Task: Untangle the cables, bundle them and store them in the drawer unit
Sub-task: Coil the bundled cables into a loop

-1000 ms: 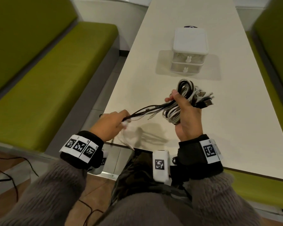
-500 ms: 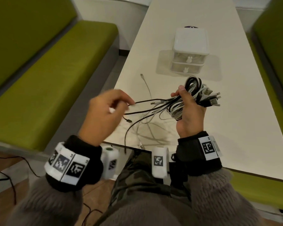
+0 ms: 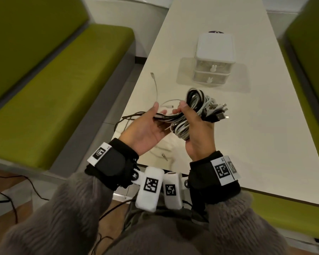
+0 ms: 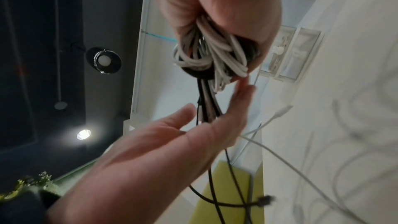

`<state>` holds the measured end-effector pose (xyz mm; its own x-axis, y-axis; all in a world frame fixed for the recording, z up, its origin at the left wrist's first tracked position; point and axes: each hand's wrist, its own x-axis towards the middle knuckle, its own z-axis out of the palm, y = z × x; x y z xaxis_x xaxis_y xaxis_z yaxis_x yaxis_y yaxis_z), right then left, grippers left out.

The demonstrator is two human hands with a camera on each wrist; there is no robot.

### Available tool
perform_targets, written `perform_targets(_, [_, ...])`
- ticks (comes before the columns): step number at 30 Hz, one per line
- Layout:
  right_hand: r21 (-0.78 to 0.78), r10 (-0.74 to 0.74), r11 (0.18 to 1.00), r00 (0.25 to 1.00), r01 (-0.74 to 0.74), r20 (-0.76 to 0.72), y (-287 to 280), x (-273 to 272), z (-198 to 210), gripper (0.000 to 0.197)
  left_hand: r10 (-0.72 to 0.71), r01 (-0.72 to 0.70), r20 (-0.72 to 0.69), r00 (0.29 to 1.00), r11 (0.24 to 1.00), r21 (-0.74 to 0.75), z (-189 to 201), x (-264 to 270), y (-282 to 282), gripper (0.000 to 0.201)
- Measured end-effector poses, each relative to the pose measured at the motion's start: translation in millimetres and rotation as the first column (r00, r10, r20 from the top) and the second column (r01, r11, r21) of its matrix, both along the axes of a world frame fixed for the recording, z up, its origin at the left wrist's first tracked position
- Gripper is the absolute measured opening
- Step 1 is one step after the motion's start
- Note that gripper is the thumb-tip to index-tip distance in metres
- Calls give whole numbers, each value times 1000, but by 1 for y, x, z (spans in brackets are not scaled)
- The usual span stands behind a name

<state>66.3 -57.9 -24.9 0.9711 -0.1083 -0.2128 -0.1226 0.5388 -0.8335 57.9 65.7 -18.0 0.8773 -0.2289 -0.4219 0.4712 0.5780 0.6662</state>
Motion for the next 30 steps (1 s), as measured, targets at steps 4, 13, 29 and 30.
perform_targets(4, [-85, 83, 993, 996, -81, 24, -7, 2, 0, 5, 175, -178, -39, 984, 975, -134, 3, 4, 18, 12])
perform_targets(13, [-272, 135, 956, 988, -108, 80, -21, 3, -5, 11, 454, -453, -38, 890, 876, -164, -10, 10, 47, 35])
perform_targets(29, [-659, 452, 637, 886, -399, -100, -6, 10, -6, 30, 358, -387, 178, 917, 905, 175, -1, 22, 16, 42])
perform_targets(30, [-667, 476, 611, 871, -427, -123, -4, 9, -7, 34, 376, -407, 178, 909, 893, 193, -1, 21, 12, 42])
